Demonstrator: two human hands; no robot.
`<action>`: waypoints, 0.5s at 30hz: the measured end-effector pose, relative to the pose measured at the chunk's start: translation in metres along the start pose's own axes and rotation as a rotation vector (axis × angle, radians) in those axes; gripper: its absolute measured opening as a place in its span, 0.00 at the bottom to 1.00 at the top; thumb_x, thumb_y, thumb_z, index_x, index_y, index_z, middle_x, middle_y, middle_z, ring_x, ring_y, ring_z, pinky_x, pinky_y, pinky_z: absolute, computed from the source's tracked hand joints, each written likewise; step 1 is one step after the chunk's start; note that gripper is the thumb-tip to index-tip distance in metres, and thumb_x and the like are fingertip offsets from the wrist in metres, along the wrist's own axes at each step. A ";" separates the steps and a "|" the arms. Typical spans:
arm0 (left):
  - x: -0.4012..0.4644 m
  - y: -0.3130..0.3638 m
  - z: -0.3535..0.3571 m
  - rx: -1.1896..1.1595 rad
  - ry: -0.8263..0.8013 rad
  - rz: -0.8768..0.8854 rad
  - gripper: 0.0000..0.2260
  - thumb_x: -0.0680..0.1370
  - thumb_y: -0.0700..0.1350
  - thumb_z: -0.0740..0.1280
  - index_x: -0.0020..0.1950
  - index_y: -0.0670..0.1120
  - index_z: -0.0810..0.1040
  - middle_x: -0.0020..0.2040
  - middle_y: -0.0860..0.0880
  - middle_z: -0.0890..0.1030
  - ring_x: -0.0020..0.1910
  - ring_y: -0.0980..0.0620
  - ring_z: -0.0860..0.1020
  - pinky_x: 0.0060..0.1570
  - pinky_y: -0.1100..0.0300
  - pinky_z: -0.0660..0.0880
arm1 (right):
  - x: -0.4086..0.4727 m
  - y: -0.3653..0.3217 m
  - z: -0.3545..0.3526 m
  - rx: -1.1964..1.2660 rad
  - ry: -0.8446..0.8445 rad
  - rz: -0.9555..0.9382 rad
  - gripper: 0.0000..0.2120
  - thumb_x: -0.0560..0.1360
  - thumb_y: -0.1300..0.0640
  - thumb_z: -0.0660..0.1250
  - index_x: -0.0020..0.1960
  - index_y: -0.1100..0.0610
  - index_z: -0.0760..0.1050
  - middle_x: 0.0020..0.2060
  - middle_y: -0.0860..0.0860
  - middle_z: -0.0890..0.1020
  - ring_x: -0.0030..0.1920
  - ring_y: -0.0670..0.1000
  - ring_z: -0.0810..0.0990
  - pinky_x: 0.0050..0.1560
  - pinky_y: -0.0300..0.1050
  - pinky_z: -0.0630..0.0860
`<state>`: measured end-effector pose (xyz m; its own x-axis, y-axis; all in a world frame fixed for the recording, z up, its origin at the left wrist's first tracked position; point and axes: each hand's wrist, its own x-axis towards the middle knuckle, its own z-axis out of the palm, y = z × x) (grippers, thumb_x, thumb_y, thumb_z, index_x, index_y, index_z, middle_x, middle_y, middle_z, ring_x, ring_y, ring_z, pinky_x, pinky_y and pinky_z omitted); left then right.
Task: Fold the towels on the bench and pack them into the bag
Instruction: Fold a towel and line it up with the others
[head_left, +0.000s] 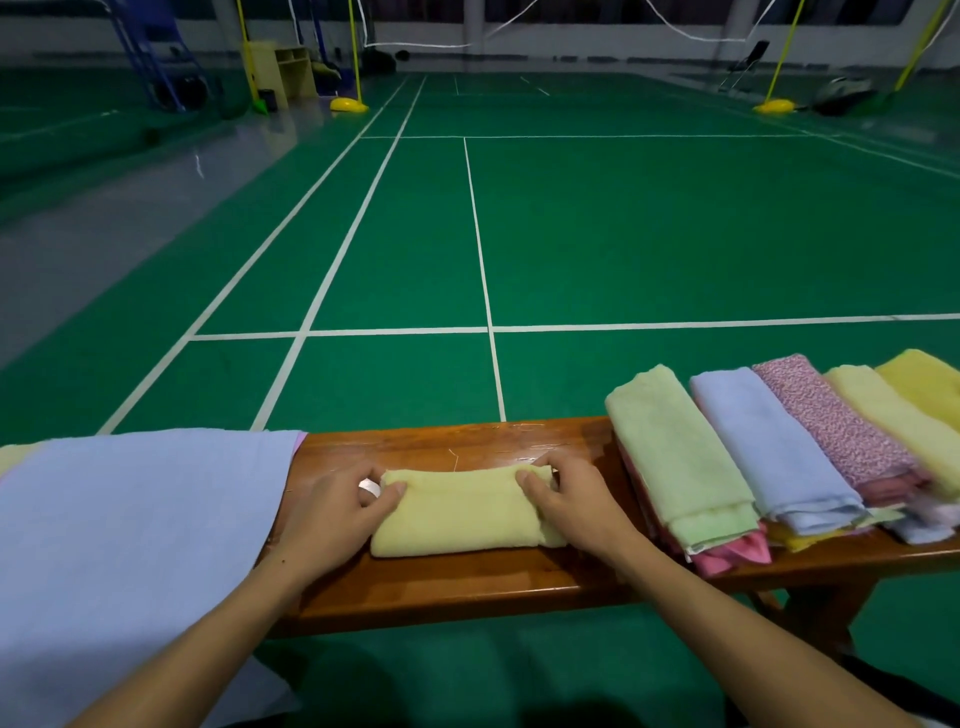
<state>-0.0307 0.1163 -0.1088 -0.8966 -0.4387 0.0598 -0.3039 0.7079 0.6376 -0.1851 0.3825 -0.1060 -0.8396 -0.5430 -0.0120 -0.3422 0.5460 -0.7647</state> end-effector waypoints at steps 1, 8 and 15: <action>0.001 0.000 0.001 0.072 0.007 0.000 0.14 0.79 0.66 0.66 0.52 0.57 0.78 0.36 0.57 0.82 0.40 0.55 0.81 0.36 0.59 0.74 | 0.002 0.000 0.001 -0.038 0.004 0.006 0.13 0.82 0.45 0.67 0.56 0.54 0.80 0.46 0.46 0.82 0.46 0.47 0.79 0.42 0.39 0.71; 0.003 0.002 -0.004 0.367 0.127 0.061 0.14 0.77 0.67 0.70 0.52 0.58 0.76 0.46 0.60 0.82 0.43 0.58 0.80 0.36 0.65 0.72 | 0.002 -0.010 -0.004 -0.386 0.110 0.020 0.12 0.82 0.42 0.66 0.49 0.49 0.74 0.41 0.44 0.79 0.40 0.44 0.78 0.34 0.38 0.68; -0.011 0.011 0.019 0.387 0.046 0.406 0.23 0.84 0.67 0.58 0.75 0.59 0.74 0.76 0.60 0.73 0.78 0.58 0.66 0.77 0.53 0.65 | -0.019 -0.031 0.024 -0.462 0.081 -0.458 0.24 0.87 0.43 0.53 0.79 0.52 0.65 0.78 0.50 0.67 0.81 0.52 0.59 0.82 0.54 0.59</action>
<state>-0.0307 0.1397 -0.1173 -0.9539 -0.1060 0.2807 -0.0407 0.9726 0.2290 -0.1479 0.3605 -0.0979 -0.5892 -0.7455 0.3116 -0.8033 0.4991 -0.3249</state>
